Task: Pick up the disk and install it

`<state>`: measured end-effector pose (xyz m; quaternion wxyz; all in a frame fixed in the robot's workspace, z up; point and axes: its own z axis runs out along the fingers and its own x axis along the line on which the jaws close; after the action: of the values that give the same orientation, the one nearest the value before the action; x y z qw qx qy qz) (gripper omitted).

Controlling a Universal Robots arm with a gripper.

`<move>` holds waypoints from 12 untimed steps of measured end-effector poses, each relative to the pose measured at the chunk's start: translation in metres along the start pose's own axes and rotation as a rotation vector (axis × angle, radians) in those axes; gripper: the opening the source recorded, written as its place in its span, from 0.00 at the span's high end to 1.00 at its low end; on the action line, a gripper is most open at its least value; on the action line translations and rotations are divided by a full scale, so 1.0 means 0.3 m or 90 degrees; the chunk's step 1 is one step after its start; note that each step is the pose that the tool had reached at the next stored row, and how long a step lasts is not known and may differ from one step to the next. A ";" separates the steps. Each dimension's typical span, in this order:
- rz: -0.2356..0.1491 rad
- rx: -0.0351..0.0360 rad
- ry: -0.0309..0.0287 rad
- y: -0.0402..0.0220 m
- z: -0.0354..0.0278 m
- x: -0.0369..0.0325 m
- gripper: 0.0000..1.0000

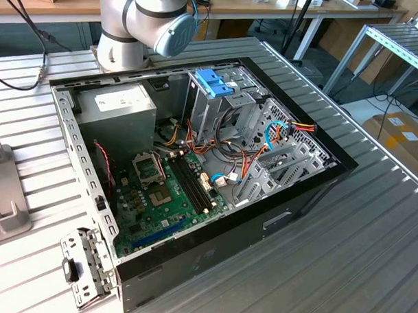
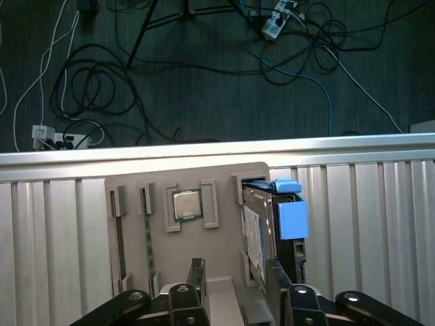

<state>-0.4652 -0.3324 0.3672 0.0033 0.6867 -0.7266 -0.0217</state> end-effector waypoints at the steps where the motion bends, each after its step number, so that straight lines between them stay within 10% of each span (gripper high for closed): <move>1: 0.000 0.0000 0.0000 0.000 0.001 0.000 0.52; 12: 0.000 0.0000 0.0000 0.000 0.008 -0.008 0.52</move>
<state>-0.4652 -0.3299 0.3647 0.0033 0.6867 -0.7266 -0.0216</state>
